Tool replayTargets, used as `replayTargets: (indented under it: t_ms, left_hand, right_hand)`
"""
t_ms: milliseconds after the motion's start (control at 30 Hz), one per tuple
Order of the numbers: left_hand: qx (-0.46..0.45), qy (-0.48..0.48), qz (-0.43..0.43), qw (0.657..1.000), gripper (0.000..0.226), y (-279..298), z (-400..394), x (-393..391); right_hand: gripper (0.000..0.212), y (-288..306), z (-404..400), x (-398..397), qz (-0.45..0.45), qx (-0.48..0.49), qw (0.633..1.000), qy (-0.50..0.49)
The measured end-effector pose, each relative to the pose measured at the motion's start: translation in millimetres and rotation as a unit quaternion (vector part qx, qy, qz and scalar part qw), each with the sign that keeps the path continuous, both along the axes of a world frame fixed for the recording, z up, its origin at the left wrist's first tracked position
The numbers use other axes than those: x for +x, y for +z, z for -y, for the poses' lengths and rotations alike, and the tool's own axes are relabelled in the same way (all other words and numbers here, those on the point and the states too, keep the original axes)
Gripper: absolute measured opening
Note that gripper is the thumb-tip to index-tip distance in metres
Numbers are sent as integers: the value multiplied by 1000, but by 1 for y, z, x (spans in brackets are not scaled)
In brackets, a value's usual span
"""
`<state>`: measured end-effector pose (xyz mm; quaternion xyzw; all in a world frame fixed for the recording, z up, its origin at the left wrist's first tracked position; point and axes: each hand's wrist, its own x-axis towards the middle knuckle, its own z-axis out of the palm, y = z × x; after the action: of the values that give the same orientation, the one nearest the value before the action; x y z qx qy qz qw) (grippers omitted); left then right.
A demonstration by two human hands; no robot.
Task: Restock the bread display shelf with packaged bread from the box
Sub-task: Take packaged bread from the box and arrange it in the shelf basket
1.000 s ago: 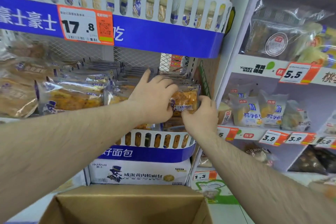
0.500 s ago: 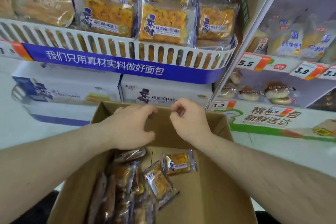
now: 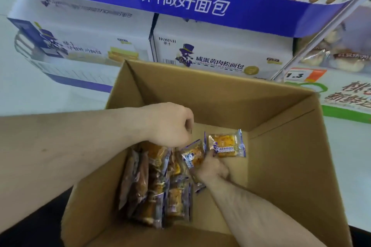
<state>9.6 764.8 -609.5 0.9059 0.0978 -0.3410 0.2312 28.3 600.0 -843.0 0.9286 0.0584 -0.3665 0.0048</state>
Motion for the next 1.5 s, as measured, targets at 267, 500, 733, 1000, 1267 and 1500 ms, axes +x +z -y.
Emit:
replayTargets:
  t_ms: [267, 500, 733, 1000, 1267, 1500]
  left_hand:
    - [-22, -11, -71, 997, 34, -16, 9, -6]
    - [-54, -27, -90, 994, 35, -9, 19, -3]
    - [-48, -20, -97, 994, 38, -13, 15, -2]
    - [-27, -33, -109, 993, 35, -27, 15, 1]
    - [-40, -41, -111, 992, 28, -26, 16, -3]
    - [-35, -49, -112, 992, 36, -25, 16, -4]
  right_hand:
    - [117, -30, -2, -9, 44, -33, 984, 170]
    - [96, 30, 37, 47, 7, 118, 972, 203]
    - [88, 12, 50, 83, -16, 24, 950, 310]
    - [111, -28, 44, 27, 50, 16, 933, 356]
    - [102, 8, 50, 52, 90, 105, 926, 351]
    - [103, -10, 54, 118, 89, 27, 947, 306]
